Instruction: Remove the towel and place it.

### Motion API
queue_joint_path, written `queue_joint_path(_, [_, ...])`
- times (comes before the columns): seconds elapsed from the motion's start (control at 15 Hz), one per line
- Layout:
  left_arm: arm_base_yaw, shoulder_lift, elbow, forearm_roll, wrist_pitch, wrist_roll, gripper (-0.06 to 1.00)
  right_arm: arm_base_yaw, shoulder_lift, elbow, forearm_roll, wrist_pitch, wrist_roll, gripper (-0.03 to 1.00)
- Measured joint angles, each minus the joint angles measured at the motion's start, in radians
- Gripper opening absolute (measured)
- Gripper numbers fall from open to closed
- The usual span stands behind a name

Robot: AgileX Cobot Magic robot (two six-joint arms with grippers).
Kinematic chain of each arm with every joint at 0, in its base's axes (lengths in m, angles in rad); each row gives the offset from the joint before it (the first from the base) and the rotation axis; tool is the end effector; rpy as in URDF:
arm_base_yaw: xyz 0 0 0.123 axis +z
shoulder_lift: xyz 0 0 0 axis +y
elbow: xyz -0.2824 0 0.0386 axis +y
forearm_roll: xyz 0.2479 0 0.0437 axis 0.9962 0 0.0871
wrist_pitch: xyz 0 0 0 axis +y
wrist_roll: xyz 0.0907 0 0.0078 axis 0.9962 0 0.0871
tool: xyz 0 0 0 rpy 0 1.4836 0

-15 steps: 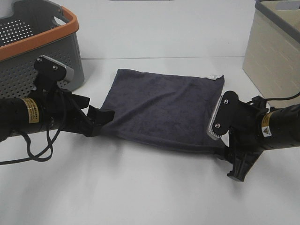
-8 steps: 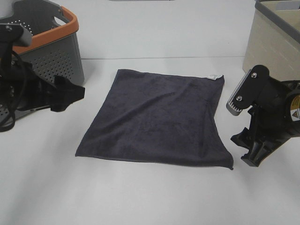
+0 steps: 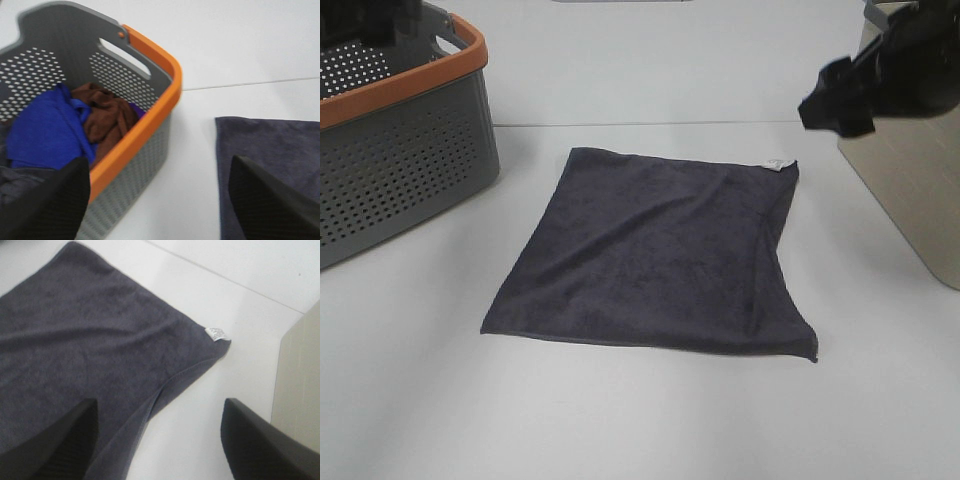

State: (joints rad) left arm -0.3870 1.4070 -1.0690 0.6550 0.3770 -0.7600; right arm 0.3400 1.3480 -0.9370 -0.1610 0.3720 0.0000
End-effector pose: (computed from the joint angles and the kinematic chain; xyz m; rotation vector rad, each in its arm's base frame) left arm 0.3001 -0.1002 0.3201 0.1276 2.1072 -0.0743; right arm 0.2751 0.0917 0.2899 -0.5185 2.2008 0.0352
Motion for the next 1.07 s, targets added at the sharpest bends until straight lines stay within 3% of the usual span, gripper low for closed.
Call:
queue_joint_path(0.07, [0.023, 0.021, -0.095, -0.128, 0.116, 0.172, 0.72, 0.000, 0.032, -0.088, -0.019, 0.069, 0.056, 0.69])
queue_joint_path(0.13, [0.040, 0.034, -0.133, -0.190, 0.161, 0.247, 0.72, 0.000, 0.055, -0.124, -0.025, 0.102, 0.073, 0.69])
queue_joint_path(0.27, [0.135, 0.112, -0.301, -0.477, 0.351, 0.559, 0.72, 0.000, 0.168, -0.322, -0.035, 0.275, 0.098, 0.69])
queue_joint_path(0.4, [0.223, 0.166, -0.425, -0.655, 0.451, 0.716, 0.72, -0.007, 0.287, -0.522, -0.033, 0.471, 0.091, 0.69])
queue_joint_path(0.6, [0.332, 0.185, -0.535, -0.731, 0.533, 0.760, 0.73, -0.063, 0.455, -0.821, 0.049, 0.717, 0.023, 0.70])
queue_joint_path(0.73, [0.390, 0.185, -0.568, -0.743, 0.626, 0.798, 0.77, -0.127, 0.524, -0.951, 0.126, 0.816, 0.017, 0.70])
queue_joint_path(0.87, [0.438, 0.185, -0.578, -0.747, 0.720, 0.820, 0.79, -0.186, 0.536, -0.988, 0.139, 0.837, 0.017, 0.70])
queue_joint_path(1.07, [0.490, 0.188, -0.578, -0.769, 0.833, 0.848, 0.80, -0.197, 0.499, -0.981, 0.145, 0.843, 0.000, 0.70])
